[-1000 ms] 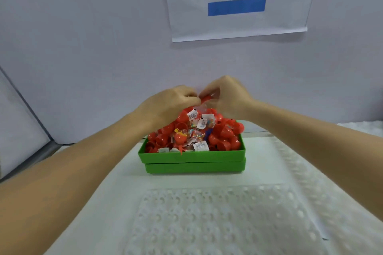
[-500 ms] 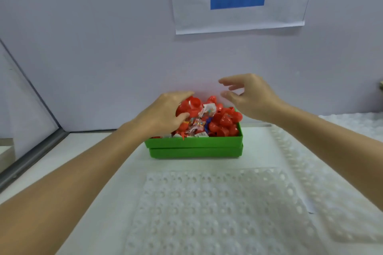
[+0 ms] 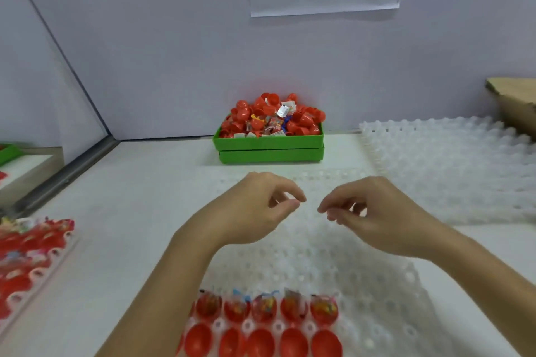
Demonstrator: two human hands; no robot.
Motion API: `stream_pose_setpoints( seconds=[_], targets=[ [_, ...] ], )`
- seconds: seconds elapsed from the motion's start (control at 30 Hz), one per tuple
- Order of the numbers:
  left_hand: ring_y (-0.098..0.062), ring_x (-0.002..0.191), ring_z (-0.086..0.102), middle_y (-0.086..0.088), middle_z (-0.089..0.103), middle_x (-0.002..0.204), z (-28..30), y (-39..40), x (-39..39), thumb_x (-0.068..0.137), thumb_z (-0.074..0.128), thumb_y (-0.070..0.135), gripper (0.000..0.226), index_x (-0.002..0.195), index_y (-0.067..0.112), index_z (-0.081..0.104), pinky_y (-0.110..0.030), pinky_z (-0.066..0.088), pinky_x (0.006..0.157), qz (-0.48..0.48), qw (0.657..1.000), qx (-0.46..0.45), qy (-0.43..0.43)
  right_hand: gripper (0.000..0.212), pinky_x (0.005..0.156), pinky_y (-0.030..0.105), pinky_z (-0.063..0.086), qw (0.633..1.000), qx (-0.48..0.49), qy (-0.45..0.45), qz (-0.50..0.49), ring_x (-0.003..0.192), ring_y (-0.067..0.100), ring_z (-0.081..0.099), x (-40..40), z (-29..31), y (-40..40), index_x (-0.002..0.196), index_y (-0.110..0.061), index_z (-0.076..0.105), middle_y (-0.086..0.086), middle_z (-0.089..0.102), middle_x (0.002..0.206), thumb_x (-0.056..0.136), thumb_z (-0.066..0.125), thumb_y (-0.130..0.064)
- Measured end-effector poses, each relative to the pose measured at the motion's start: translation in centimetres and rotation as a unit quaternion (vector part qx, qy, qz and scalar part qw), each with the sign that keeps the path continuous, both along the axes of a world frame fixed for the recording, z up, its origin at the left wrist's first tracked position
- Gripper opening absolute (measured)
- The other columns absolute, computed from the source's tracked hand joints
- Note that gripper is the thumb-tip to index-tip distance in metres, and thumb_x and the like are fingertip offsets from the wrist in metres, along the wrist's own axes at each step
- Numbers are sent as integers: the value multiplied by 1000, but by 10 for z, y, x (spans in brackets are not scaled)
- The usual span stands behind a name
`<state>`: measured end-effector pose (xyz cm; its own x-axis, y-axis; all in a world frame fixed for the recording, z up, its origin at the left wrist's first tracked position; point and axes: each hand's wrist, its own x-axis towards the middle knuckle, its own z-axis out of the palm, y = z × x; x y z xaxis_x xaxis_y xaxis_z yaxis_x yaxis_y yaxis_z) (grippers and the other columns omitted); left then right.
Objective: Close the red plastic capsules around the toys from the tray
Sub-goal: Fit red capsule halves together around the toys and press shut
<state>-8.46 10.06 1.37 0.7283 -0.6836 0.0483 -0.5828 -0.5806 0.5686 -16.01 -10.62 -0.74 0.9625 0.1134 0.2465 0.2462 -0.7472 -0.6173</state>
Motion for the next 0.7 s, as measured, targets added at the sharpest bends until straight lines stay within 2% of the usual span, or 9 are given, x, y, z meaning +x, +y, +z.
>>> stream_pose_setpoints(
  seconds=[0.1, 0.23, 0.33, 0.43, 0.5, 0.6, 0.7],
  targets=[
    [-6, 85, 67, 6, 71, 97, -11, -6, -11, 98, 55, 26, 19, 107, 31, 71, -34, 56, 84, 48, 998, -37, -10, 25, 66, 11, 47, 999, -6, 14, 28, 75, -1, 64, -21, -8, 19, 89, -26, 78, -14, 74, 81, 88, 64, -5],
    [4, 82, 63, 12, 69, 92, -19, -9, -17, 98, 56, 26, 19, 109, 30, 71, -16, 52, 75, 96, 988, -104, -56, 22, 70, 15, 48, 996, -9, 45, 71, 80, 1, 63, -45, -9, 25, 89, -34, 75, -19, 69, 81, 89, 62, -16],
    [8, 85, 62, 17, 70, 89, -26, -7, -21, 96, 58, 24, 19, 108, 30, 72, -16, 52, 78, 108, 978, -153, -92, 18, 76, 16, 48, 990, -41, 85, 105, 87, 0, 60, -53, -3, 18, 97, -40, 70, -21, 65, 88, 88, 63, -26],
    [6, 85, 63, 14, 71, 92, -36, -3, -25, 96, 58, 24, 20, 110, 29, 71, -20, 54, 80, 111, 978, -130, -116, 25, 82, 9, 40, 978, -101, 121, 134, 100, -6, 52, -57, -1, 15, 109, -46, 64, -26, 57, 100, 85, 64, -41],
    [5, 85, 63, 12, 72, 94, -38, -2, -24, 96, 57, 23, 21, 111, 28, 71, -21, 54, 80, 115, 979, -114, -125, 30, 82, 8, 39, 972, -120, 139, 147, 102, -10, 49, -59, 0, 17, 114, -46, 62, -27, 54, 102, 84, 63, -46],
    [4, 87, 63, 12, 72, 97, -38, -3, -25, 97, 56, 23, 22, 113, 27, 71, -17, 52, 80, 119, 976, -119, -136, 33, 83, 17, 44, 970, -129, 151, 141, 100, -11, 48, -60, -1, 18, 114, -47, 62, -27, 52, 102, 83, 63, -57],
    [3, 91, 62, 12, 72, 103, -37, -6, -28, 97, 55, 23, 23, 115, 27, 70, -20, 53, 81, 113, 976, -117, -143, 33, 83, 22, 47, 972, -126, 146, 135, 98, -10, 49, -59, -2, 19, 109, -46, 64, -25, 53, 100, 81, 64, -63]
  ],
)
